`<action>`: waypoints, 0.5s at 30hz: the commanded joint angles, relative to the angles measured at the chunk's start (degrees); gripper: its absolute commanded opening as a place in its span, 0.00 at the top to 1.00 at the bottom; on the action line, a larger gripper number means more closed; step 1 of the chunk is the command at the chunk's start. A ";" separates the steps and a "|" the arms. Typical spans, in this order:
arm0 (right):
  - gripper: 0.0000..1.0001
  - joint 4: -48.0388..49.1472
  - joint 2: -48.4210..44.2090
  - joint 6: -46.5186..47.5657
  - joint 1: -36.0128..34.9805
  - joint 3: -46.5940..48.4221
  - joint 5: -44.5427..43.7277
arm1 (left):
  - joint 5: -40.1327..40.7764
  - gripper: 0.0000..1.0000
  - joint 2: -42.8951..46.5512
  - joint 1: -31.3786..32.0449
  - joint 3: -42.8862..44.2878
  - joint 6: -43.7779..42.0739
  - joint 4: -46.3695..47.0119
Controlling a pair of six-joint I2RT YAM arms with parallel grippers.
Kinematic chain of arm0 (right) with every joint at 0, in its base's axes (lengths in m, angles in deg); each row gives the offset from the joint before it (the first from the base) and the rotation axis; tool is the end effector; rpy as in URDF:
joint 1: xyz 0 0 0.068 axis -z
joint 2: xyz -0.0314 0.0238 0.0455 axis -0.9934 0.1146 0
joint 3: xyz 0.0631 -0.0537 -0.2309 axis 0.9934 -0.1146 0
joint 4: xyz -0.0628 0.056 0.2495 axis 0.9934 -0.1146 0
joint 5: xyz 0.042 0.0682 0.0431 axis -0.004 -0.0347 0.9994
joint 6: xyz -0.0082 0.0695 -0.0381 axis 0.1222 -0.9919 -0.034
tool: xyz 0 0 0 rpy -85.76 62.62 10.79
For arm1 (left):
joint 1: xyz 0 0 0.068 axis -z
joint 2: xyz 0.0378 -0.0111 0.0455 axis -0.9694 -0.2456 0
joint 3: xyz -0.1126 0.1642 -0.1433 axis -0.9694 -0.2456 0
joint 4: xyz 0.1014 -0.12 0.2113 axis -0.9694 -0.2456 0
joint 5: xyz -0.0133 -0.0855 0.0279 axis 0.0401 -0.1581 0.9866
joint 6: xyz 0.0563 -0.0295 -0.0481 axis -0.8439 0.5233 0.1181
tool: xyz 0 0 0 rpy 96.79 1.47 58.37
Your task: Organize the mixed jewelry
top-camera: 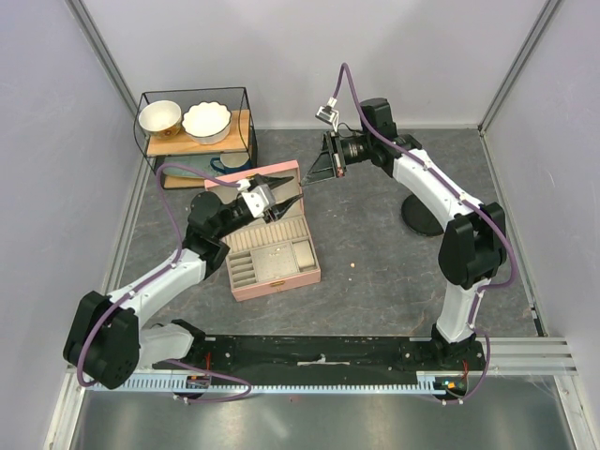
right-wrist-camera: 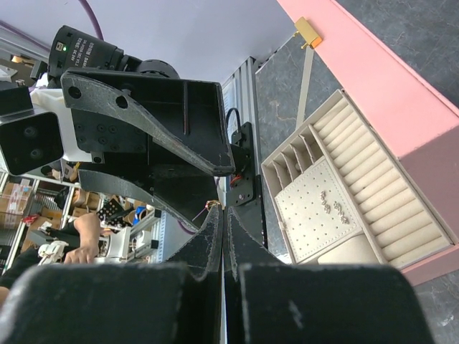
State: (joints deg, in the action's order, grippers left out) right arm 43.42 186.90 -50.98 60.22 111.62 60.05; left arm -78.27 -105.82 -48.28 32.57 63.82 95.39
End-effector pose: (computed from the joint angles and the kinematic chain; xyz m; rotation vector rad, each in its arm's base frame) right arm 0.3676 0.2292 0.3073 -0.8422 1.9870 1.8181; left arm 0.2511 -0.1747 0.2867 0.9826 1.0106 -0.5419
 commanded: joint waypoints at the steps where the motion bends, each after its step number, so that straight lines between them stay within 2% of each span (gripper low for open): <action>1: 1.00 3.15 -2.82 -0.73 -0.35 -0.63 1.76 | -0.83 0.48 -0.48 0.44 0.12 -2.46 3.69; 10: 1.00 5.61 -3.17 -2.58 -0.53 -2.30 2.82 | -1.36 0.57 -0.75 0.44 -0.49 -2.20 5.71; 15: 1.00 8.51 -3.17 -5.30 -0.53 -3.36 4.05 | -1.97 0.57 -0.75 0.44 -1.02 -2.89 6.94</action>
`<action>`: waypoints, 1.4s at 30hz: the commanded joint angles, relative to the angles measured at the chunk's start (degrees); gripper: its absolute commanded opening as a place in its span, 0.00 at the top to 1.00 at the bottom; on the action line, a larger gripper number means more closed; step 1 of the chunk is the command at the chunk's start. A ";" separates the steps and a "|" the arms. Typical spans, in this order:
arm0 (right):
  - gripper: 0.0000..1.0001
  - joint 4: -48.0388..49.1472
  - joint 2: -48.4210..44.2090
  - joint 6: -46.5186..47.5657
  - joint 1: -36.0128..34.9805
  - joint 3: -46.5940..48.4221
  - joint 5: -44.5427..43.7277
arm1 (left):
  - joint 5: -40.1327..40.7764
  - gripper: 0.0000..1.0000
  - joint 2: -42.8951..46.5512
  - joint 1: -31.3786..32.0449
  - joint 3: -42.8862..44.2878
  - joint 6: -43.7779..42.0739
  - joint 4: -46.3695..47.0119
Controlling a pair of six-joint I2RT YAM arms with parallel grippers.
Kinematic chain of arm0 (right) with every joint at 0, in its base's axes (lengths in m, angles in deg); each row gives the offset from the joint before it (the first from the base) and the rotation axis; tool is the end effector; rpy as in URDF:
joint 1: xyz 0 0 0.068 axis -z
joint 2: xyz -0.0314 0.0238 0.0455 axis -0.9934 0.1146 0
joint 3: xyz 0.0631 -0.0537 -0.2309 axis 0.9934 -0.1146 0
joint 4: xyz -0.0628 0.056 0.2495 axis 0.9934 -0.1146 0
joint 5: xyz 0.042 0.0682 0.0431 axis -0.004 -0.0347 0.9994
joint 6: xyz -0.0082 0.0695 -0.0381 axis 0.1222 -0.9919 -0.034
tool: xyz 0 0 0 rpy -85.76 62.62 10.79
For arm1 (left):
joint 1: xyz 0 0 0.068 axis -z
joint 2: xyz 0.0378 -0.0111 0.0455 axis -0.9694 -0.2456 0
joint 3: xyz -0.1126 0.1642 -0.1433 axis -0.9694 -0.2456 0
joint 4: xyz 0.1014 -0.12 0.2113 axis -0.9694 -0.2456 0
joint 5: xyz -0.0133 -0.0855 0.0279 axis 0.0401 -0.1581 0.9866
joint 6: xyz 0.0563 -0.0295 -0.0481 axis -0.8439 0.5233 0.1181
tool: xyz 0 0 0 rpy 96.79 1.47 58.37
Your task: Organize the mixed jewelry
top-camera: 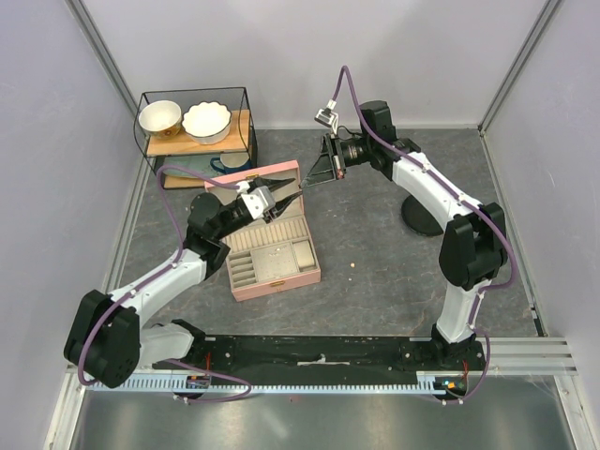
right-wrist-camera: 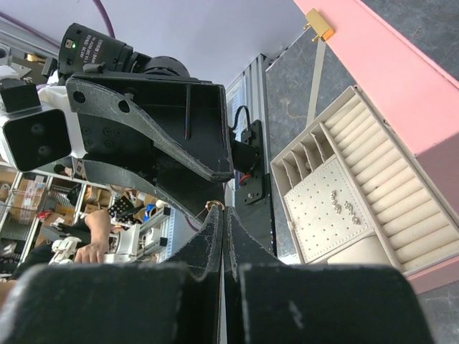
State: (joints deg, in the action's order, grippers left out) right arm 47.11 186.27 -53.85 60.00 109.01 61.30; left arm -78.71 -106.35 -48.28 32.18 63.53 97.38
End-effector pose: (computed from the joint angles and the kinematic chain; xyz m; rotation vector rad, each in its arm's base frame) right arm 0.3648 0.2302 0.3025 -0.8375 1.9871 1.8583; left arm 0.2508 -0.1751 0.2860 0.9859 0.9865 -0.5378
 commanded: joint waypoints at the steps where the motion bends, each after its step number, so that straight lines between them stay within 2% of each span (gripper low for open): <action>1: 1.00 5.69 -2.54 -3.22 -0.31 -1.02 2.98 | -1.71 0.57 -0.22 0.44 -1.24 -2.79 5.30; 8: 1.00 10.09 -2.72 -6.82 -0.31 -3.22 4.38 | -2.33 0.57 -0.22 0.44 -3.88 -3.76 10.40; 42: 1.00 15.28 -3.15 -10.09 -1.19 -5.24 4.82 | -3.21 0.62 -0.49 0.44 -3.79 -1.65 12.69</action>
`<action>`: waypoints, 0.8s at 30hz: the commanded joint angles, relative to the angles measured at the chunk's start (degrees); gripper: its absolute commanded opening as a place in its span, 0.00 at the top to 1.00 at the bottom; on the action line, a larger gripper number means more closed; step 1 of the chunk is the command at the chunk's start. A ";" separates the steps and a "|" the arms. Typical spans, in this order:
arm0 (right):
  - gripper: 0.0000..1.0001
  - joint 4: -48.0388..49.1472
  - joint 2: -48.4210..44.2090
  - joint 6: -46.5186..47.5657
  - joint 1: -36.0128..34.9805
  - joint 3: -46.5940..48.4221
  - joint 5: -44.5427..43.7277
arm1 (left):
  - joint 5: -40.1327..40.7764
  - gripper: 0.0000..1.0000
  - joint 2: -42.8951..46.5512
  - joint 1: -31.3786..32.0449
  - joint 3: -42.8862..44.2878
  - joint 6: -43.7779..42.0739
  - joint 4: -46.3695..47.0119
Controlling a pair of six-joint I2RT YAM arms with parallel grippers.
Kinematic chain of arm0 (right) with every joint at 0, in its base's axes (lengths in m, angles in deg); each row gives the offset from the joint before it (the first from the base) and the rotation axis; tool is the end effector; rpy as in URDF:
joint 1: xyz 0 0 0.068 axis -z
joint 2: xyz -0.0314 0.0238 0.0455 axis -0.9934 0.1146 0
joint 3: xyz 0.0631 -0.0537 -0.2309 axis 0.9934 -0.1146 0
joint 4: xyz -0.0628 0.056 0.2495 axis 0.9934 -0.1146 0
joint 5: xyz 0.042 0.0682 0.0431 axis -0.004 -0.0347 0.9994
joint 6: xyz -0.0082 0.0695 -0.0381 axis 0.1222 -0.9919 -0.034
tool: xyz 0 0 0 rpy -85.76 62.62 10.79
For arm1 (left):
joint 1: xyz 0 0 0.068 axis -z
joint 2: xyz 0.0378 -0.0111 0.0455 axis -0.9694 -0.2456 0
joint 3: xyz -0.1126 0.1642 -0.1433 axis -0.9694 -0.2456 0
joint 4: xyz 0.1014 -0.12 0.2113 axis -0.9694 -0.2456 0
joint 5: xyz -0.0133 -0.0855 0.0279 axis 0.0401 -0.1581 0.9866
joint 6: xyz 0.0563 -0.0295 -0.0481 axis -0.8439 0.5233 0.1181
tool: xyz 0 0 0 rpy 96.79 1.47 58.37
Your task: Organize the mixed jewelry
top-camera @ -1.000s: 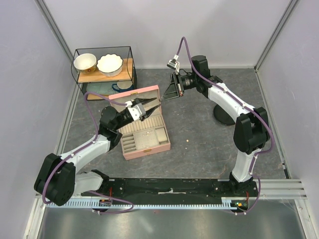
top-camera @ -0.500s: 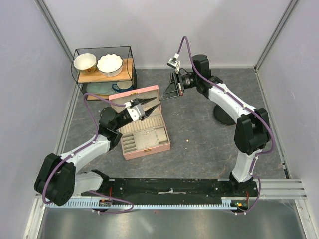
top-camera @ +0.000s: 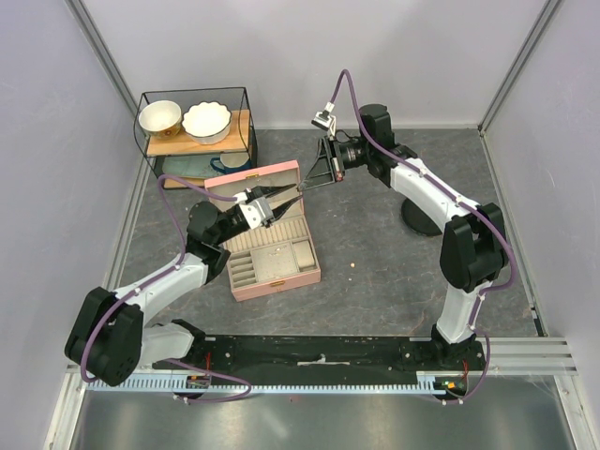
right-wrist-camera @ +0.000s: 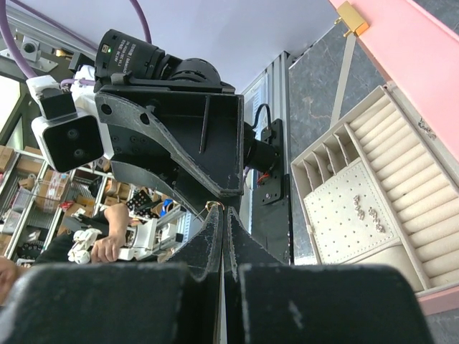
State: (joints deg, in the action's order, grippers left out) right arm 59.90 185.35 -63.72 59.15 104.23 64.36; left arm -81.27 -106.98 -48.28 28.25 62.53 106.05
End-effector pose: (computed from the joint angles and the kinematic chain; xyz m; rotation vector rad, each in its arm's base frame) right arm 0.3598 0.2358 0.3007 -0.8514 1.9499 1.9517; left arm 0.2418 -0.1732 0.2763 1.0083 0.8882 -0.5310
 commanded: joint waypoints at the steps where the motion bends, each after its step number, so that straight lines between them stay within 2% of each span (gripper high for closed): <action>1: 1.00 2.50 -2.24 -0.21 -0.34 -0.54 1.76 | -0.39 0.62 0.24 0.44 0.06 -0.55 4.18; 12: 1.00 3.02 -2.15 -0.47 -0.34 -0.89 1.94 | -0.47 0.66 0.59 0.44 -0.38 -0.38 4.36; 16: 1.00 3.02 -2.06 -0.73 -0.25 -0.80 1.94 | -1.00 0.72 0.59 0.44 -0.38 -0.38 4.28; 24: 1.00 3.11 -2.06 -1.00 -0.34 -0.98 2.03 | -1.09 0.76 0.68 0.44 -0.47 0.06 4.45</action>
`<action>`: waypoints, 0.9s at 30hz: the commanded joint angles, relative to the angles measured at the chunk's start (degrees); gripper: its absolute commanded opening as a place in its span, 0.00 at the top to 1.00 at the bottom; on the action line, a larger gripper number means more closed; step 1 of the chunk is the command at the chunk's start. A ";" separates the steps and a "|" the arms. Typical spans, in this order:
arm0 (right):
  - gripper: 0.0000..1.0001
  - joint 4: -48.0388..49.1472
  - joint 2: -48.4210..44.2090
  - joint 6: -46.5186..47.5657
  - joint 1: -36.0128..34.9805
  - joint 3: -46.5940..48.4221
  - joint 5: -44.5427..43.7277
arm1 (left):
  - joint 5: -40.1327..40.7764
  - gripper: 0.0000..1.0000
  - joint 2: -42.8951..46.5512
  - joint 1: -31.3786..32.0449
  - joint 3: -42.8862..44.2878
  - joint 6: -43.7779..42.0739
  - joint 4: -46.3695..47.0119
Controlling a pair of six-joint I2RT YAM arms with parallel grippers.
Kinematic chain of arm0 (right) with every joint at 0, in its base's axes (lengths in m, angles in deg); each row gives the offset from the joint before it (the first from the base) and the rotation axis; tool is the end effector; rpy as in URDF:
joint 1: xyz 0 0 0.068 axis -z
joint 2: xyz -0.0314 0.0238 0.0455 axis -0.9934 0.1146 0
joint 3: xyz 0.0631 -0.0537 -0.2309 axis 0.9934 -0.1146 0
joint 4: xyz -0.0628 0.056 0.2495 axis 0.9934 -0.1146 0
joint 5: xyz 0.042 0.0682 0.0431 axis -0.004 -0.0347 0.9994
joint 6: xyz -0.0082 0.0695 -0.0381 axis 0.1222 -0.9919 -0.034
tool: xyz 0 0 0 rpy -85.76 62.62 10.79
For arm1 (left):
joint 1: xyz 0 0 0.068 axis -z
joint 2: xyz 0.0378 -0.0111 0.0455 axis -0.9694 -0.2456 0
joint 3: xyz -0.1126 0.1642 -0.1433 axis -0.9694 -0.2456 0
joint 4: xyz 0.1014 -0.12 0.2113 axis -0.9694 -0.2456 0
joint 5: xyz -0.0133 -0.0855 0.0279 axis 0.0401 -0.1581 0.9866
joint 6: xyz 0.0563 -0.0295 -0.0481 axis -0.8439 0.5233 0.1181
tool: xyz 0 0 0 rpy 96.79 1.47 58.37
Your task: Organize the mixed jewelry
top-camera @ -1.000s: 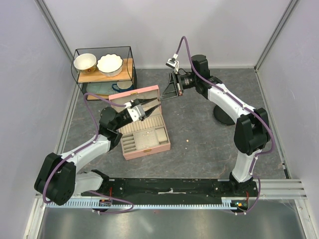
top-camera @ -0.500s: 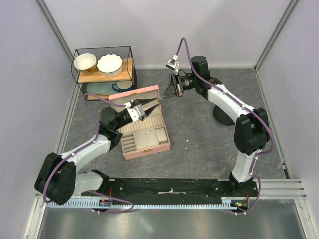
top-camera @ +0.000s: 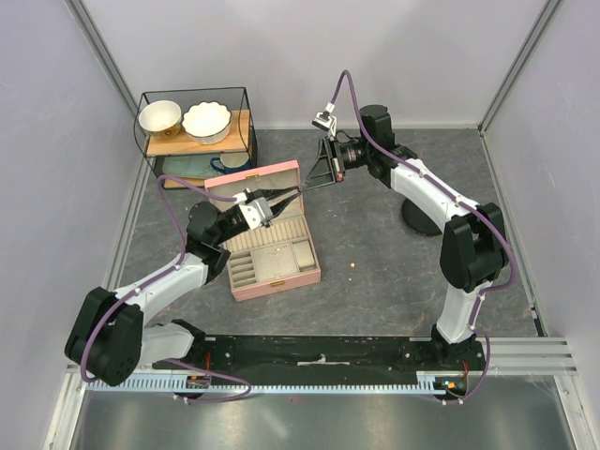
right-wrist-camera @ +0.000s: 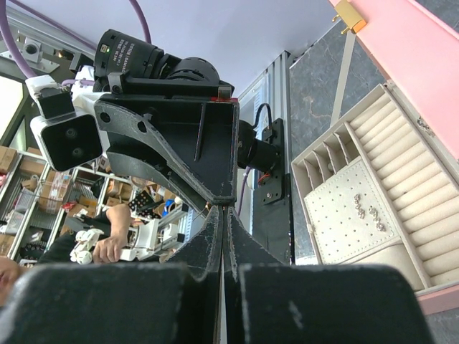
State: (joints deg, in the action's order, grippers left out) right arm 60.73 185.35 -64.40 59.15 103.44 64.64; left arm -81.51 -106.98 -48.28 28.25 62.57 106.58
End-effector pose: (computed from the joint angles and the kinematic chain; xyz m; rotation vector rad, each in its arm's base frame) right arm 0.3594 0.2357 0.2974 -0.8466 1.9571 1.9623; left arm 0.2413 -0.1731 0.2774 1.0088 0.8778 -0.5314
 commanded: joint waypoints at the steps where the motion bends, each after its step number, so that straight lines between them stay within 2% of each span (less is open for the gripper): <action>1: 1.00 2.20 -2.06 -0.32 -0.34 -0.19 1.74 | -0.85 0.79 0.68 0.44 -0.47 0.02 3.93; 7: 1.00 4.04 -2.15 -1.02 -0.34 -0.72 2.01 | -0.59 0.92 0.76 0.36 -0.47 0.28 4.19; 9: 0.99 4.57 -2.24 -1.28 -0.34 -0.90 2.10 | -0.67 0.93 0.68 0.44 -0.56 0.37 4.10; 13: 0.83 5.62 -2.85 -1.99 -0.34 -1.60 2.45 | -0.41 0.98 0.59 0.44 -0.65 0.28 4.10; 21: 0.66 6.59 -3.73 -2.60 -0.16 -2.22 2.71 | 0.47 0.98 1.64 0.35 -1.26 -0.42 3.31; 27: 0.64 6.85 -4.78 -2.96 1.59 -2.13 2.18 | 0.47 0.99 3.31 0.09 -3.02 -1.65 2.17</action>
State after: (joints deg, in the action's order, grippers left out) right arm 64.86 184.59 -66.81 59.54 100.97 65.12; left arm -81.59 -105.52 -48.06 26.37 62.61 107.39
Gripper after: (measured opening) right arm 0.354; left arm 0.149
